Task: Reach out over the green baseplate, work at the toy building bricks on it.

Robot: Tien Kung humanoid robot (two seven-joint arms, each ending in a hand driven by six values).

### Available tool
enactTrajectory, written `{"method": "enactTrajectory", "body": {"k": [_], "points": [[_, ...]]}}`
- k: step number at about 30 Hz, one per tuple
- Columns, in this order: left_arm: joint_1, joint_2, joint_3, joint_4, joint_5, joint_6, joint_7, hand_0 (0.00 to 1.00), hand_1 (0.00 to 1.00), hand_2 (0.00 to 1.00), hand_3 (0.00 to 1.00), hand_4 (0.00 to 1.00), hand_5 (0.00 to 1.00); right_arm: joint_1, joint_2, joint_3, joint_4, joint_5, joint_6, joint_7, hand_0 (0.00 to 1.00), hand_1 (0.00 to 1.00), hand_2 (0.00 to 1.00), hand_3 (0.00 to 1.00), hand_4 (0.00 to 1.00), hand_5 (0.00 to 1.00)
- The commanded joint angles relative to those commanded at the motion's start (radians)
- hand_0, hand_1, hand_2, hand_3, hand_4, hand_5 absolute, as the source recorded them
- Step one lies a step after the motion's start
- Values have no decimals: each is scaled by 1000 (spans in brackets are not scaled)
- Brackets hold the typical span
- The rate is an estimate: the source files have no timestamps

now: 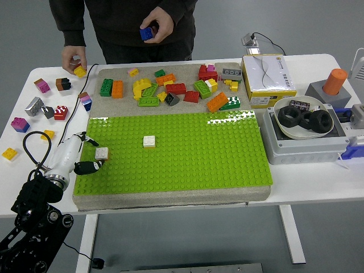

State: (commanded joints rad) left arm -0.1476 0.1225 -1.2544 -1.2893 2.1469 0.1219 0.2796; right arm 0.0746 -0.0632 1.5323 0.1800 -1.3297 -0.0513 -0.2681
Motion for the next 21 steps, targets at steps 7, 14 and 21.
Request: {"method": "enactTrajectory", "body": {"k": [7, 14, 21], "points": [[-5, 0, 4, 7, 3, 1, 3, 984, 929, 932, 557, 808, 135, 1, 0, 1, 0, -2, 0, 0, 593, 602, 659, 645, 621, 822], [-9, -1, 7, 14, 2, 1, 2, 984, 925, 928, 546, 761, 104, 2, 0, 0, 0, -1, 0, -1, 592, 601, 659, 645, 621, 822], [-9, 0, 10, 16, 0, -4, 5, 983, 921, 921, 526, 669, 41, 2, 0, -1, 0, 0, 0, -2, 592, 601, 659, 646, 620, 822]]}}
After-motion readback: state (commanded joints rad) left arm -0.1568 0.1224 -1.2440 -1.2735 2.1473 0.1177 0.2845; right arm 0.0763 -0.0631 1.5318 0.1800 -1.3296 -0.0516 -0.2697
